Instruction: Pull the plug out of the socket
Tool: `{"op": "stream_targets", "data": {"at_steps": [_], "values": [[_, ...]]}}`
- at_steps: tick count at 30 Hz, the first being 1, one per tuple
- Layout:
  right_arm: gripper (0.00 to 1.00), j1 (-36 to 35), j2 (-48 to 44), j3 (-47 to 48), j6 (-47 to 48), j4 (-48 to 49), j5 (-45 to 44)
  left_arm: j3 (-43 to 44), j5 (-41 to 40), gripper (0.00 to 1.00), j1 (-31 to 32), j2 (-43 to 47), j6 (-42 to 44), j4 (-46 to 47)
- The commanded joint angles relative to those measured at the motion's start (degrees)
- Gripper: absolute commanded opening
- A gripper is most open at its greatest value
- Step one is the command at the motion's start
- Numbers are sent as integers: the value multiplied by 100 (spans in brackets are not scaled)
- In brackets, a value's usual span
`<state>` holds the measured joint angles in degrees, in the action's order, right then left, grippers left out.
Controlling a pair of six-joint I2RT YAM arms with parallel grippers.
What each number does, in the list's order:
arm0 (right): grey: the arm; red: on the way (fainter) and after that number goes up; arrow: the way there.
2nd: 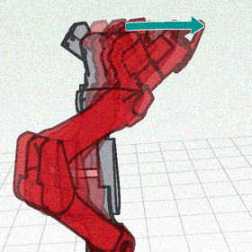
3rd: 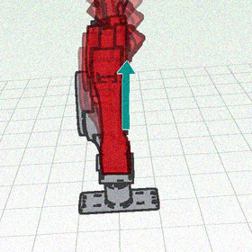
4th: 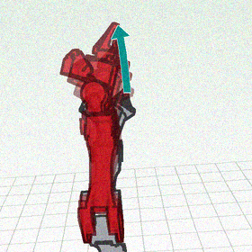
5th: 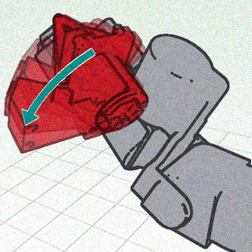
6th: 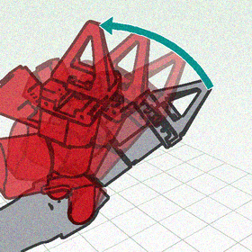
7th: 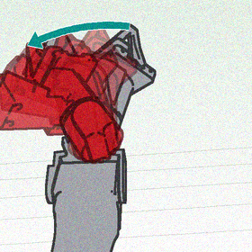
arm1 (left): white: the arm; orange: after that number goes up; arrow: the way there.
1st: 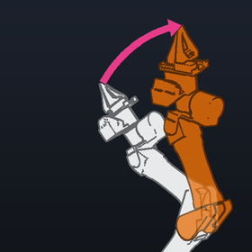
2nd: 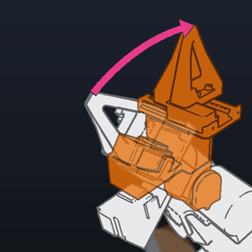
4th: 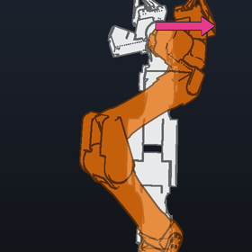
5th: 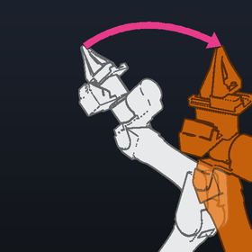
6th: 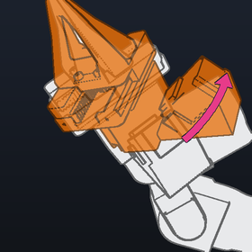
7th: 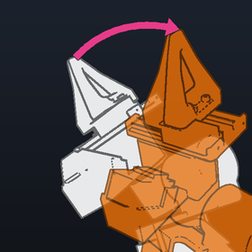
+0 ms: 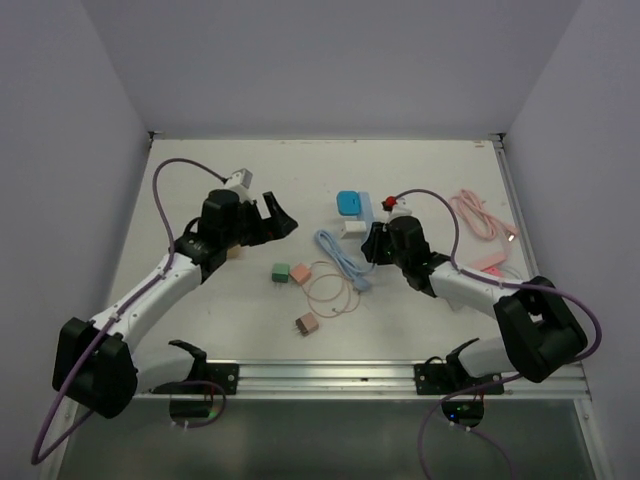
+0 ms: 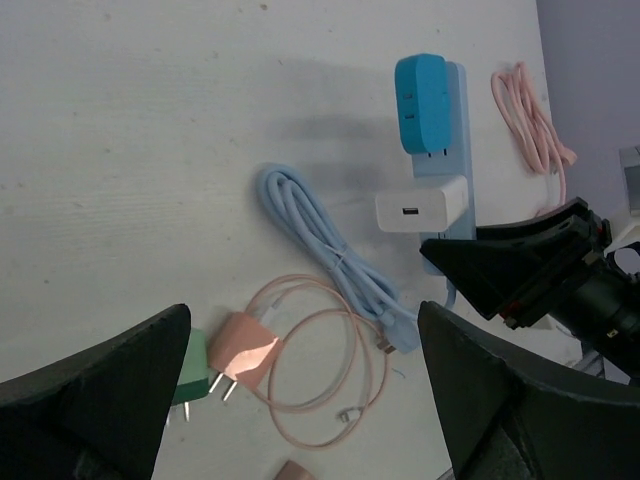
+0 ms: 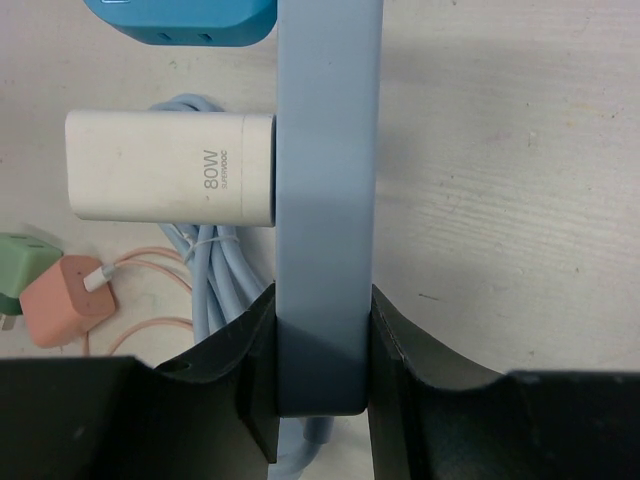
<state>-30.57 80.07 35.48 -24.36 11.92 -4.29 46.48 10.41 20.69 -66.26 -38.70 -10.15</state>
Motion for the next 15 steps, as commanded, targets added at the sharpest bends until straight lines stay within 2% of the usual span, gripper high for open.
{"op": "stream_targets", "data": {"at_steps": [1, 3, 7, 15], "values": [[0, 42, -387, -147, -7, 1092, 218, 124, -363, 100, 636, -334, -533, 864], [0, 103, -405, -270, -86, 1321, 367, 290, -583, 100, 857, -633, -604, 919], [0, 165, -300, -332, -200, 1541, 754, 449, -865, 99, 1384, -1090, -674, 1619], [0, 209, -255, -402, -297, 1822, 1211, 889, -1015, 100, 1789, -2118, -744, 2104]]}}
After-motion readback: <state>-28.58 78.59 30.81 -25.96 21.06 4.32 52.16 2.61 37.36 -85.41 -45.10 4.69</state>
